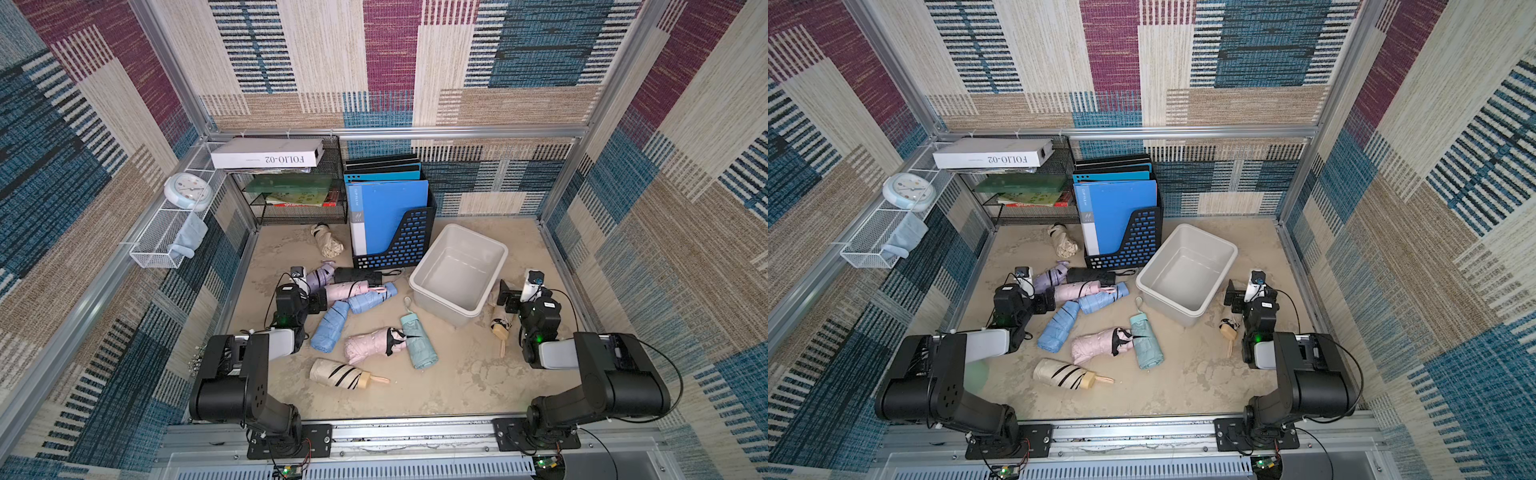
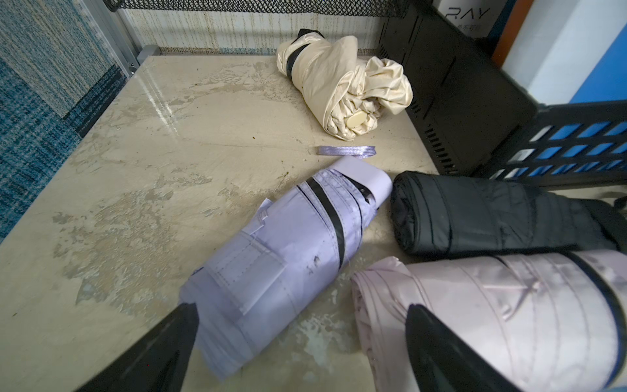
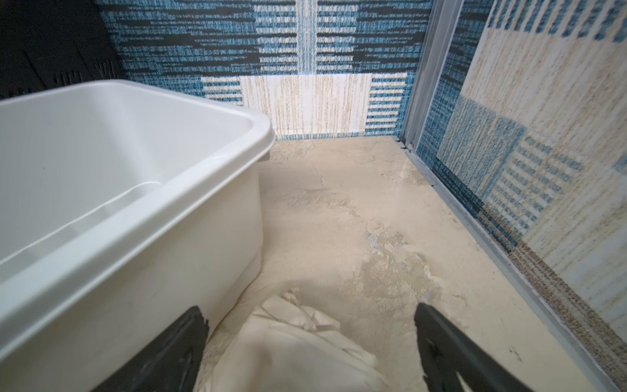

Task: Put the umbrella into the storage box
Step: Pick up the umbrella from the center of the board.

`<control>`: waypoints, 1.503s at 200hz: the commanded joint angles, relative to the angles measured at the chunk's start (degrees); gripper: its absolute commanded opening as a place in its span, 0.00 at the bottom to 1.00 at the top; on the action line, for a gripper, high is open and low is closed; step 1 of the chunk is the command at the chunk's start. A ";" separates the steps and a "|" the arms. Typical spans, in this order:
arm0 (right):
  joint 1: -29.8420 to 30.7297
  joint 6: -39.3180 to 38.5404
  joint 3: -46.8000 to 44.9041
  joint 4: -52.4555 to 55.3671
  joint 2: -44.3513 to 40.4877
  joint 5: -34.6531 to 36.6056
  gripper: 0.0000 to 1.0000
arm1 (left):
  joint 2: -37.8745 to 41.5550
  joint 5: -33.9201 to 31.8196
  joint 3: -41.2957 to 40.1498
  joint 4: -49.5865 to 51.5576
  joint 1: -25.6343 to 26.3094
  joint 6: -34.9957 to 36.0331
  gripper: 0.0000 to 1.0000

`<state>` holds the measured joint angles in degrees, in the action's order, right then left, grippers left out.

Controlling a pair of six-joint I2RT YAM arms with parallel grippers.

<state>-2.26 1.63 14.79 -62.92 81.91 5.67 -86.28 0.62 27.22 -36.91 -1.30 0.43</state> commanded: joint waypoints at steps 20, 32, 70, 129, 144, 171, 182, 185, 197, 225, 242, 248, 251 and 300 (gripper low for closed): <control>0.05 0.53 4.13 17.06 -12.24 6.28 0.99 | 7.28 0.19 1.49 7.73 0.01 0.32 0.99; 0.06 3.78 4.75 20.97 -15.66 7.66 0.99 | 9.33 0.47 2.05 10.18 0.07 0.28 0.99; -0.11 18.58 10.37 39.56 -22.61 10.29 0.99 | 15.49 2.70 4.51 16.70 0.16 -2.45 0.99; -0.13 20.92 16.95 61.92 -35.41 -0.32 1.00 | 24.05 9.03 12.00 34.66 0.16 -10.57 0.99; -0.13 21.74 18.05 65.27 -38.34 -3.75 0.97 | 25.97 11.44 13.91 40.28 0.21 -12.46 0.99; -0.03 23.06 22.11 73.19 -40.12 -11.71 0.95 | 29.58 14.63 16.01 48.46 0.16 -16.60 0.99; -0.03 23.61 23.75 76.07 -40.08 -15.77 0.94 | 30.96 15.89 16.76 51.46 0.16 -17.97 0.99; 0.10 23.72 24.09 76.82 -40.07 -16.82 0.94 | 31.37 16.18 17.04 52.22 0.16 -18.34 0.99; 0.52 24.01 25.75 79.53 -39.90 -20.38 0.93 | 33.01 17.00 17.63 55.28 0.22 -19.59 0.98; 4.38 24.55 30.59 84.51 -39.46 -22.81 0.92 | 36.27 19.23 17.86 62.43 0.16 -22.63 0.97; 9.41 24.74 33.52 85.60 -38.05 -23.47 0.92 | 37.58 22.40 17.65 66.14 0.18 -25.11 0.96; 11.69 24.70 34.56 85.87 -37.20 -23.34 0.92 | 37.93 24.01 17.45 66.80 0.23 -26.10 0.95; 12.96 24.59 35.12 85.93 -36.65 -23.27 0.92 | 38.13 24.67 17.36 67.12 0.24 -26.47 0.95; 25.54 21.75 42.63 89.90 -29.16 -18.12 0.94 | 40.65 30.60 18.90 68.14 8.33 -20.58 0.93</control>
<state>21.56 24.82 55.31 24.05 51.16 -15.35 -46.24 27.18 44.42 30.20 1.69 -24.43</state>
